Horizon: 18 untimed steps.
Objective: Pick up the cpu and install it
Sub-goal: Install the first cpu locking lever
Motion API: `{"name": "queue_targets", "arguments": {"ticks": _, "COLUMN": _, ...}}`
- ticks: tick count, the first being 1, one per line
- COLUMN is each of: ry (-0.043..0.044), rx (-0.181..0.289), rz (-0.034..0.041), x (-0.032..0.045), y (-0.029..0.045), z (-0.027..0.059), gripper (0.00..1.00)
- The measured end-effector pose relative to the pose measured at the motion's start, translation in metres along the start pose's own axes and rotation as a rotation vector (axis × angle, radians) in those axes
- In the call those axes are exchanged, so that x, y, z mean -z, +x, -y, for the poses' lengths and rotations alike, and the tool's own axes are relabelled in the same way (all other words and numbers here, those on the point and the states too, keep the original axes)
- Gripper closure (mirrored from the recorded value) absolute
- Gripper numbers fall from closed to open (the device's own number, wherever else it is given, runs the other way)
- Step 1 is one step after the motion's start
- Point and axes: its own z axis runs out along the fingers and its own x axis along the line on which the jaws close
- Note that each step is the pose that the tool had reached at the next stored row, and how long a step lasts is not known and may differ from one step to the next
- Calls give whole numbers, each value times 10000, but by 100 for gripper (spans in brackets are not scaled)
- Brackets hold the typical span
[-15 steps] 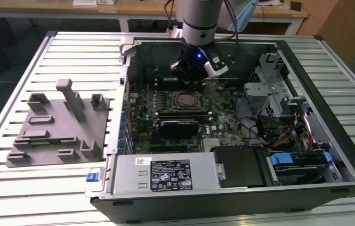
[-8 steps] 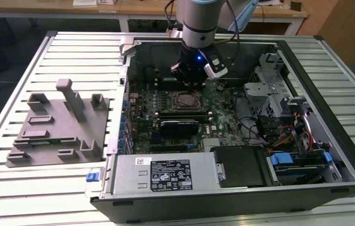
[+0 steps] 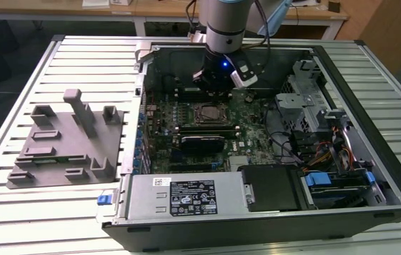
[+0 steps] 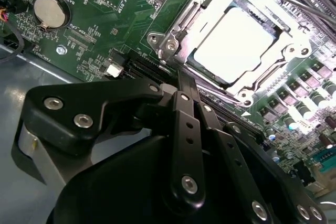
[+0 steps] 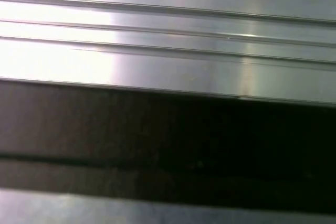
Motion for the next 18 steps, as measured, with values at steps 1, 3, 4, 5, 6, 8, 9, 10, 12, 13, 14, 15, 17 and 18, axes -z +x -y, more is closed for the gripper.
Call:
{"name": "queue_targets", "arguments": {"ticks": 1, "ry": 57, "rx": 0, "rz": -5, "x": -2, "y": 0, "z": 1, "gripper": 89}}
{"name": "queue_targets", "arguments": {"ticks": 3, "ry": 165, "rx": -1, "rz": -11, "x": -11, "y": 0, "z": 1, "gripper": 89}}
{"name": "queue_targets", "arguments": {"ticks": 4, "ry": 219, "rx": -1, "rz": -15, "x": -17, "y": 0, "z": 2, "gripper": 89}}
{"name": "queue_targets", "arguments": {"ticks": 5, "ry": 268, "rx": -1, "rz": -19, "x": -25, "y": 0, "z": 2, "gripper": 89}}
{"name": "queue_targets", "arguments": {"ticks": 6, "ry": 316, "rx": -1, "rz": -24, "x": -32, "y": 0, "z": 3, "gripper": 89}}
{"name": "queue_targets", "arguments": {"ticks": 8, "ry": 375, "rx": 0, "rz": -31, "x": -47, "y": -2, "z": 4, "gripper": 89}}
{"name": "queue_targets", "arguments": {"ticks": 9, "ry": 382, "rx": -1, "rz": -32, "x": -53, "y": -3, "z": 2, "gripper": 89}}
{"name": "queue_targets", "arguments": {"ticks": 10, "ry": 380, "rx": -2, "rz": -31, "x": -59, "y": -5, "z": 1, "gripper": 89}}
{"name": "queue_targets", "arguments": {"ticks": 12, "ry": 374, "rx": -3, "rz": -30, "x": -65, "y": -9, "z": -2, "gripper": 89}}
{"name": "queue_targets", "arguments": {"ticks": 13, "ry": 356, "rx": -2, "rz": -29, "x": -66, "y": -10, "z": -3, "gripper": 89}}
{"name": "queue_targets", "arguments": {"ticks": 14, "ry": 320, "rx": -1, "rz": -25, "x": -68, "y": -12, "z": -4, "gripper": 89}}
{"name": "queue_targets", "arguments": {"ticks": 15, "ry": 272, "rx": -1, "rz": -23, "x": -68, "y": -12, "z": -6, "gripper": 89}}
{"name": "queue_targets", "arguments": {"ticks": 17, "ry": 177, "rx": 0, "rz": -19, "x": -68, "y": -12, "z": -8, "gripper": 89}}
{"name": "queue_targets", "arguments": {"ticks": 18, "ry": 124, "rx": 0, "rz": -19, "x": -66, "y": -10, "z": -7, "gripper": 89}}
